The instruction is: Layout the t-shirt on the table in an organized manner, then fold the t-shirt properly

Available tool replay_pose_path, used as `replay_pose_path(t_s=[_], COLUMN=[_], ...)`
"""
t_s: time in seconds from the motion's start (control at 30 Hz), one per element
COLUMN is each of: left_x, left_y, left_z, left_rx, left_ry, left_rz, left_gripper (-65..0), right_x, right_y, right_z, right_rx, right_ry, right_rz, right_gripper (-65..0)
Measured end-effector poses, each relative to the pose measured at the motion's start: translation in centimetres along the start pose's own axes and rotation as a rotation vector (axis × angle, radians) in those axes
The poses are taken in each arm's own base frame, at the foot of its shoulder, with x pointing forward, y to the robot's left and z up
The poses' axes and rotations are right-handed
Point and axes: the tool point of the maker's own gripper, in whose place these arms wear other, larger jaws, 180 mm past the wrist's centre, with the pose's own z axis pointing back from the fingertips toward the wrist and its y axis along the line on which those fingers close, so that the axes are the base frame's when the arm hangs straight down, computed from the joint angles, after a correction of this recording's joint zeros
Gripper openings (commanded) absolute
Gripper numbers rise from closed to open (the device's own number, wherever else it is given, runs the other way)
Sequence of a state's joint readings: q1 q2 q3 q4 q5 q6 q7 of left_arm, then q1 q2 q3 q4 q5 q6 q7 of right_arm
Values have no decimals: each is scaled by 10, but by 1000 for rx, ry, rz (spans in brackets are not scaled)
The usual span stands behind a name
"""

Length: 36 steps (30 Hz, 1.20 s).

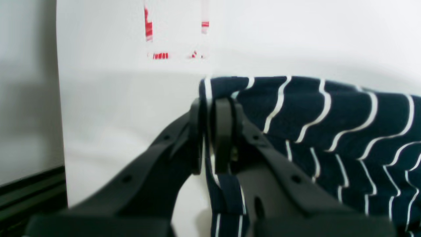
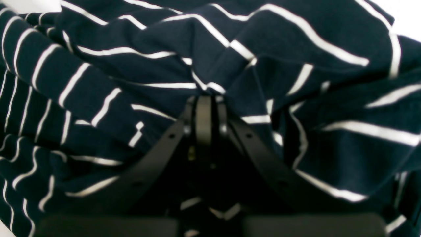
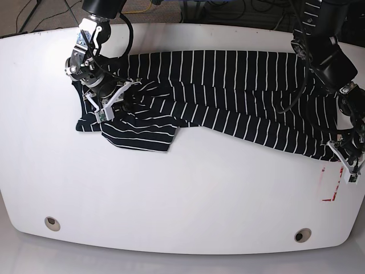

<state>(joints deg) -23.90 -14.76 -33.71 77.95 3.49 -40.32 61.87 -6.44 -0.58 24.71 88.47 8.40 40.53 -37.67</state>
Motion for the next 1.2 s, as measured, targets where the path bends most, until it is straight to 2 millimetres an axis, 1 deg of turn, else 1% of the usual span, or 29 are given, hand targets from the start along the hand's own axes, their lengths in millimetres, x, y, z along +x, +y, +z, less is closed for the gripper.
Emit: replay_pose_path(t_s=[0.1, 0.23, 0.33, 0.5, 0.6, 0.73, 0.87, 0.93, 1.03, 1.1, 1.2], left_x=[5, 14, 13, -10, -20, -28, -44, -54, -65, -69, -71], left_y=[-3, -6, -11, -15, -19, -25, -32, -31, -25, -20, -19], left_z=[7, 22, 32, 40, 44, 51, 55, 55, 54, 50, 45], left_rx=[6, 25, 33, 49, 42, 30, 18, 18, 25, 28, 20], left_ry=[-29, -85, -117, -89, -82, -97, -78, -57, -34, -18, -5], left_rz=[-17, -61, -91, -122, -132, -149, -165, -159, -136, -120, -107], left_gripper=[-601, -601, -601, -601, -601, -601, -600, -600, -600, -600, -600], right_x=[0, 0, 0, 0, 0, 0, 0, 0, 0, 0, 0], right_y=[0, 0, 0, -1, -1, -1, -1, -1, -1, -1, -1], right_z=[0, 0, 0, 0, 0, 0, 0, 0, 0, 0, 0], right_rx=[0, 0, 0, -1, -1, -1, -1, -2, -2, -1, -1], right_ry=[0, -1, 0, 0, 0, 0, 0, 0, 0, 0, 0], right_rz=[0, 0, 1, 1, 2, 1, 1, 1, 1, 1, 1], right_gripper=[-628, -628, -628, -628, -628, -628, -628, -628, -628, -628, -628])
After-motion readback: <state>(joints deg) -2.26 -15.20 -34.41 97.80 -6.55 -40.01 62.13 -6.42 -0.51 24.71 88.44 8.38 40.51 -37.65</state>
